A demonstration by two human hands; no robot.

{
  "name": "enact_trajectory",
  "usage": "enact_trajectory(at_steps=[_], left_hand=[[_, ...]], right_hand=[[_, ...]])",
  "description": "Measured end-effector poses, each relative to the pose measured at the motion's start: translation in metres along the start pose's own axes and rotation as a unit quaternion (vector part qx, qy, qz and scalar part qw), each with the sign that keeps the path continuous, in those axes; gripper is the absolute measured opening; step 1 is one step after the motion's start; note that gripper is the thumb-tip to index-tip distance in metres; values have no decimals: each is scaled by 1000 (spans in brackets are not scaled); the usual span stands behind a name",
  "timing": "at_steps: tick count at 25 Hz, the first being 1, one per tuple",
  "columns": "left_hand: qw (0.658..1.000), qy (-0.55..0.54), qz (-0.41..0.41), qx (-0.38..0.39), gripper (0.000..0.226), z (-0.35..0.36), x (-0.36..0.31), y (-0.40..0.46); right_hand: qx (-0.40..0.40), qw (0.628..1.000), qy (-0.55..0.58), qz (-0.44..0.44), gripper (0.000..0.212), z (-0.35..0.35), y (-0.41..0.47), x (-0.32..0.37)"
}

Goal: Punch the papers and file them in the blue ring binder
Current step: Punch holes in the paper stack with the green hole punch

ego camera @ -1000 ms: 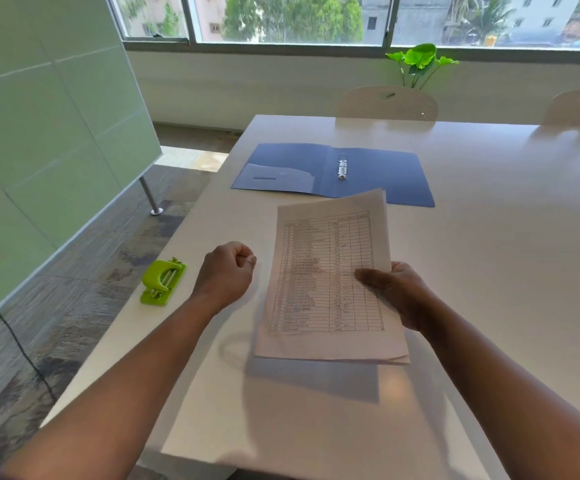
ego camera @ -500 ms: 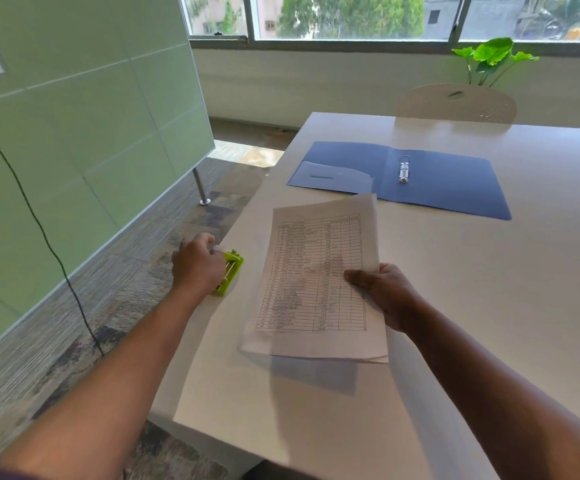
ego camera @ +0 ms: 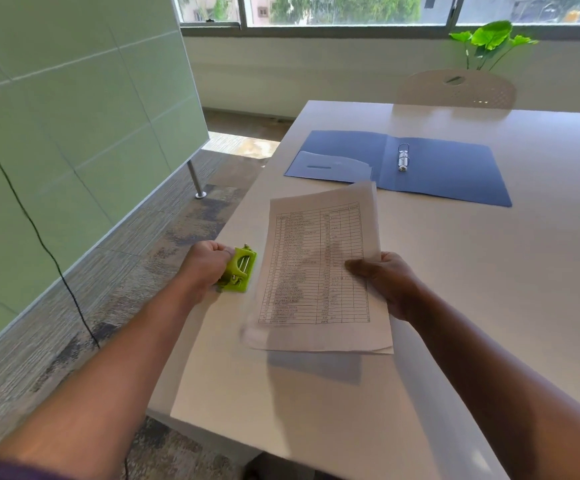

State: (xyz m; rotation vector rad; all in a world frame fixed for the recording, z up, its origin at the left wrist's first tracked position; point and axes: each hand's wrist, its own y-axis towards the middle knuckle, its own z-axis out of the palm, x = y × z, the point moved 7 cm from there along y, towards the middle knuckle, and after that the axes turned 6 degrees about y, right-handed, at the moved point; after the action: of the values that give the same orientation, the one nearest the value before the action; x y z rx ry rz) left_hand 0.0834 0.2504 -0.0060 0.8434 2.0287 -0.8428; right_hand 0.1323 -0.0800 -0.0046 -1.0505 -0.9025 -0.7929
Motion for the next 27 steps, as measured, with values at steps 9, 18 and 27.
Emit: enact_trajectory(at_steps=[9,18,27], left_hand=[[989,-44,57,128,11,115,-63,-39],[971,-53,56,227,13,230,-92,-101],[971,-14,112,213,18,238,-94,-106]], right_hand=[[-104,994,-8,-16,10,-134,-55,33],[-171,985,9,-13,19,-236,-100,28],[-152,988,-6,12,27,-249,-87,20]])
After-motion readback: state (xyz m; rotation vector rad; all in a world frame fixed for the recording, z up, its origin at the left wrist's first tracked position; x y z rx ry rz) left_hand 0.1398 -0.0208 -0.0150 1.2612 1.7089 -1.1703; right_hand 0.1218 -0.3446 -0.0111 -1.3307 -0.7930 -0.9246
